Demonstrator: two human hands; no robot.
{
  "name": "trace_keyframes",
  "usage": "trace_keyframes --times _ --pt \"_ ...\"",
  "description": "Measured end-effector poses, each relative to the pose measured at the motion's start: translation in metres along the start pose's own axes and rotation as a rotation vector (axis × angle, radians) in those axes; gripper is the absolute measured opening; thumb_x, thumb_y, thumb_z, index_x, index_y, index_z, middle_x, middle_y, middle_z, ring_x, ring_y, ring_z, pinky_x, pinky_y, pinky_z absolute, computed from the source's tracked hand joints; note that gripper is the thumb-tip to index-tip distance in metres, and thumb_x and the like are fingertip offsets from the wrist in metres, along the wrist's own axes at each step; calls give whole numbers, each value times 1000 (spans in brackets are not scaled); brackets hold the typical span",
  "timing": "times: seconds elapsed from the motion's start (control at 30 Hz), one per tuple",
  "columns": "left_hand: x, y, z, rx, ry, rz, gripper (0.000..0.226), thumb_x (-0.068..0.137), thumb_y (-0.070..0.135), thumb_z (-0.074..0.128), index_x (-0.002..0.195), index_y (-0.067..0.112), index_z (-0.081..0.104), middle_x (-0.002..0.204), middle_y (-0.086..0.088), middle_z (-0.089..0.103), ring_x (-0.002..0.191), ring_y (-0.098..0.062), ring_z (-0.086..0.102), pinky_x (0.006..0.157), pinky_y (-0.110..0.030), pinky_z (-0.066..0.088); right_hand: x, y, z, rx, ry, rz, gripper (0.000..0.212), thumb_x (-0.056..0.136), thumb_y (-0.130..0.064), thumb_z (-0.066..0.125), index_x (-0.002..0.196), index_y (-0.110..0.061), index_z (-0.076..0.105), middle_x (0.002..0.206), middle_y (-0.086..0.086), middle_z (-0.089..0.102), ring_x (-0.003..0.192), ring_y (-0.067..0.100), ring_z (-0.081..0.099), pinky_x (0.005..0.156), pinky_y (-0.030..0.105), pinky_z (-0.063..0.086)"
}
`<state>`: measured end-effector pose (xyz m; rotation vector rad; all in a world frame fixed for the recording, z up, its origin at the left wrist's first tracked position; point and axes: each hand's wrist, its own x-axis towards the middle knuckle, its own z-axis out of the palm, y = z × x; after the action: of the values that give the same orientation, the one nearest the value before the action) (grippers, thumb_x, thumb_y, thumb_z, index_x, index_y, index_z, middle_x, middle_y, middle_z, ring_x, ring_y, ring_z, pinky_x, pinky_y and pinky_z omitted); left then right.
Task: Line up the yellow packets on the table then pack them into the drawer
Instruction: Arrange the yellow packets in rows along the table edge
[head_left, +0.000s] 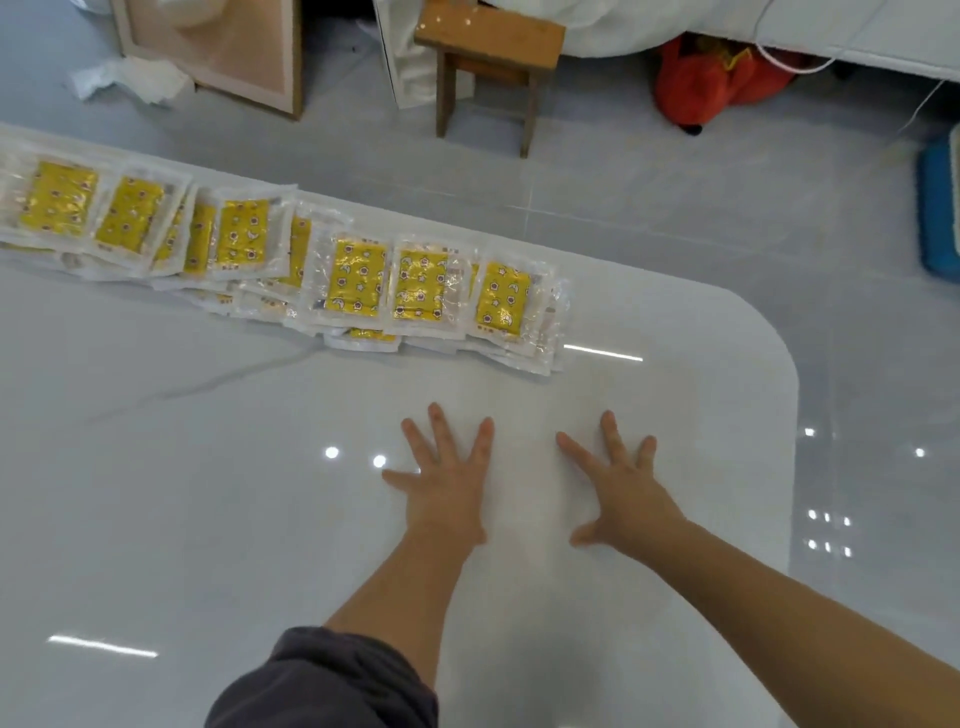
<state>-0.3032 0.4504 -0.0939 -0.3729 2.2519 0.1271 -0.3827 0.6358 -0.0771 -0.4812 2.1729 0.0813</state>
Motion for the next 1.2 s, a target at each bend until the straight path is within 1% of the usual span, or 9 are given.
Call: trace_keyframes --times 0.13,0.3,0.57,0.73,0.83,0.97,1.07,1.1,1.2 --pt "4 3 1 -34 8 -53 137 67 44 83 142 39 -32 147 -25 -39 136 -56 -24 99 -71 31 21 48 -42 -160 122 -45 116 74 -45 78 145 -52 -13 153 -6 -35 144 42 -17 104 65 31" --pt "5 7 -1 6 15 -123 143 61 48 85 140 42 -34 147 -23 -39 139 -53 -20 98 -66 36 52 88 -90 -223 27 -55 134 65 -26 87 140 -57 -20 148 -7 -44 140 47 -23 102 72 22" --pt "0 18 -12 37 3 -123 138 65 55 80 144 35 -31 150 -24 -33 140 -53 -13 100 -55 41 60 94 -93 -229 -6 -86 138 63 -27 89 136 -61 -23 144 -10 -48 139 49 -25 101 71 25" --pt "4 98 -19 -162 65 -82 128 72 54 75 145 36 -28 153 -14 -35 142 -47 -17 103 -58 36 60 97 -98 -249 -20 -112 136 63 -32 88 137 -60 -21 145 -9 -48 138 48 -26 100 72 26" --pt "20 152 -36 -281 54 -139 128 73 55 74 144 38 -30 151 -15 -38 140 -51 -21 101 -65 34 64 101 -101 -291 -35 -158 131 67 -35 85 138 -59 -22 144 -8 -48 137 50 -27 99 71 31" --pt "31 174 -45 -308 24 -271 132 71 48 79 143 37 -31 150 -18 -38 139 -54 -19 98 -65 36 75 118 -123 -498 -47 -316 116 78 -29 78 143 -56 -14 151 -5 -39 139 55 -11 97 52 47" --pt "30 179 -51 -306 1 -330 135 70 42 81 143 36 -31 151 -18 -36 140 -52 -18 97 -62 40 88 135 -156 -759 6 -456 103 85 -29 72 149 -45 -7 158 -6 -24 141 43 20 100 44 41" --pt "31 183 -53 -309 -7 -350 135 70 39 82 144 35 -31 150 -19 -36 140 -52 -16 97 -60 42 94 140 -167 -820 14 -483 105 84 -31 73 150 -43 -9 159 -8 -23 143 39 19 104 46 38" --pt "35 190 -58 -303 -11 -410 136 71 31 83 144 33 -32 150 -21 -35 141 -53 -13 95 -55 46 113 154 -191 -908 -38 -563 117 79 -30 78 147 -45 -16 155 -12 -30 147 34 -9 112 49 30"
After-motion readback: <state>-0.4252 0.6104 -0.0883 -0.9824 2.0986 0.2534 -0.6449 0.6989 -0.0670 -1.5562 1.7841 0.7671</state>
